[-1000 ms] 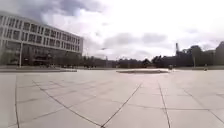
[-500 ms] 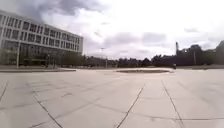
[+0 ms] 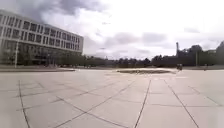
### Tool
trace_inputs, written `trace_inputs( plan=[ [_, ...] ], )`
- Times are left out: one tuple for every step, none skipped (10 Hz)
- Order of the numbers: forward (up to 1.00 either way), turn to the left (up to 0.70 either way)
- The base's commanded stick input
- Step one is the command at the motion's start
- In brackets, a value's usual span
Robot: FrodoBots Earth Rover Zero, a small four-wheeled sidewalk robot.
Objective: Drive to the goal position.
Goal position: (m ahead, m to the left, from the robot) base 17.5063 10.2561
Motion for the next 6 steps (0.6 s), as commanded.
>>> trace_inputs(
  plan=[
    [0.7, 0.0],
    [0.7, 0.0],
    [0.7, 0.0],
    [0.7, 0.0],
    [0.7, 0.0],
    [0.7, 0.0]
  ],
)
